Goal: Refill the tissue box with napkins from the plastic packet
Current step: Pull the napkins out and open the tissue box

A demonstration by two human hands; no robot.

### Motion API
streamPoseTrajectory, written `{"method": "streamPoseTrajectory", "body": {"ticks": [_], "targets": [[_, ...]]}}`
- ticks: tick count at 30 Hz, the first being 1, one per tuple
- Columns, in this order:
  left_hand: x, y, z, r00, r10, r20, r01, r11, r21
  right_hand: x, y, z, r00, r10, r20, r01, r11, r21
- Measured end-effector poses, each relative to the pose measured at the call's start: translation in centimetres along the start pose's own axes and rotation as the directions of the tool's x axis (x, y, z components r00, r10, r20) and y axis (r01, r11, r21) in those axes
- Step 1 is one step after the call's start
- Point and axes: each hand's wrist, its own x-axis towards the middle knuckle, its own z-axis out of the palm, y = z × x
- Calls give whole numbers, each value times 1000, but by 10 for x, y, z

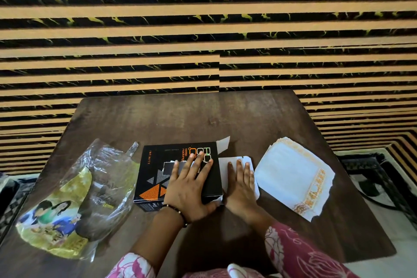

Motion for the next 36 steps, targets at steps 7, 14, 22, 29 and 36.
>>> {"method": "streamPoseTrajectory", "body": {"ticks": [7, 14, 22, 29, 36], "targets": [[-6, -12, -1, 1000, 5, -10, -5, 1000, -5, -6, -8, -41, 996, -74, 41, 77, 995, -70], [-9, -16, -7, 998, 24, 61, -24, 1000, 11, -26, 1, -22, 998, -67, -17, 65, 995, -80], [-7, -15, -13, 991, 25, 135, -32, 998, 51, -29, -1, -43, 996, -42, 77, 32, 992, 122], [8, 14, -39, 986, 95, 138, -95, 995, -4, -63, 23, -102, 929, 239, -282, -42, 826, 562], [67, 105, -36, 986, 115, 122, -42, 876, -481, -62, 120, -121, 632, 767, -105, -516, 519, 682]]}}
